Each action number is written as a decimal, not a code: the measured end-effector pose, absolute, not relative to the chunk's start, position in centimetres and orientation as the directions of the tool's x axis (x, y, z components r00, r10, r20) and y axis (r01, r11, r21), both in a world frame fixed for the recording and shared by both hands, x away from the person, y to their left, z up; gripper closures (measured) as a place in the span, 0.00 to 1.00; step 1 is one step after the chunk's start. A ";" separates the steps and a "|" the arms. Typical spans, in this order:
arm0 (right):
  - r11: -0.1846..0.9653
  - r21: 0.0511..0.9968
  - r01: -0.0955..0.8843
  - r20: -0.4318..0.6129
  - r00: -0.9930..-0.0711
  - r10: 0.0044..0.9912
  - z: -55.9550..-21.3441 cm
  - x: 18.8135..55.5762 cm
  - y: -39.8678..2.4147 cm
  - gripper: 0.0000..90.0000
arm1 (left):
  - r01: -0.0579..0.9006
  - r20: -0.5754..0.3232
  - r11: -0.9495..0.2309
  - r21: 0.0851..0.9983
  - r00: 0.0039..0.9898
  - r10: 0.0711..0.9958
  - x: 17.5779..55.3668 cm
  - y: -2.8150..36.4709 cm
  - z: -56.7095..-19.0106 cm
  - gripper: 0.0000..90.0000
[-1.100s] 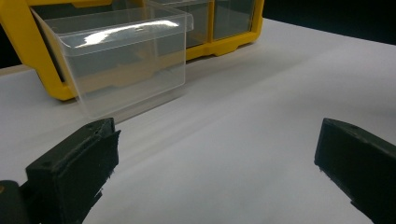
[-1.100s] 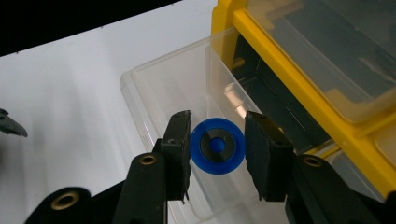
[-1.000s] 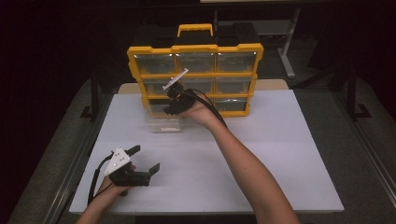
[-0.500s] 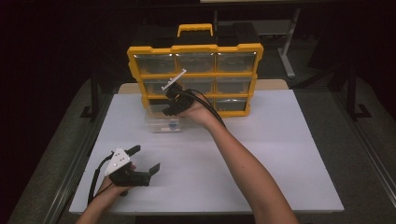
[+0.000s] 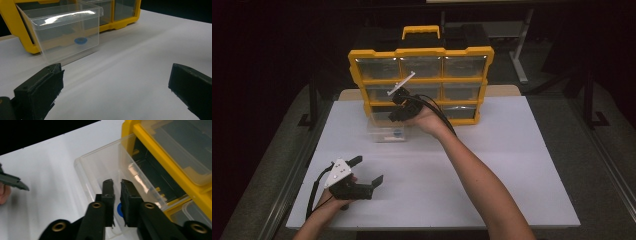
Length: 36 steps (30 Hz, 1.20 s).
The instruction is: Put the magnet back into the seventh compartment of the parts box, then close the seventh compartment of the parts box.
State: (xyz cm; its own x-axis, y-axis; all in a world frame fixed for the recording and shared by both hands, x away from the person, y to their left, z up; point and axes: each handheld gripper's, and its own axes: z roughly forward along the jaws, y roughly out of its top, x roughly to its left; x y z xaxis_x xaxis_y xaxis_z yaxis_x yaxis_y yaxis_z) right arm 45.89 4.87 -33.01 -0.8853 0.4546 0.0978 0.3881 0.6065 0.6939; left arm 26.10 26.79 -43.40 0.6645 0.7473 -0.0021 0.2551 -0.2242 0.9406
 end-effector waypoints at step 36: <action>0.646 0.692 0.323 0.087 -0.925 0.369 -34.4 43.1 5.3 0.99 | 0.251 -0.006 -0.213 0.944 0.661 0.751 26.0 26.4 -43.5 0.00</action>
State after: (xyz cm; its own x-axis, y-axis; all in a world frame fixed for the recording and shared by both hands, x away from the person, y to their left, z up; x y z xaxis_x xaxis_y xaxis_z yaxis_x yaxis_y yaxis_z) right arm 43.13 5.31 -34.37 -0.9254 0.3688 0.0873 0.3226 0.6460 0.6918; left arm 26.04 26.43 -43.50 0.6608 0.7505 -0.0061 0.2508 -0.2131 0.9443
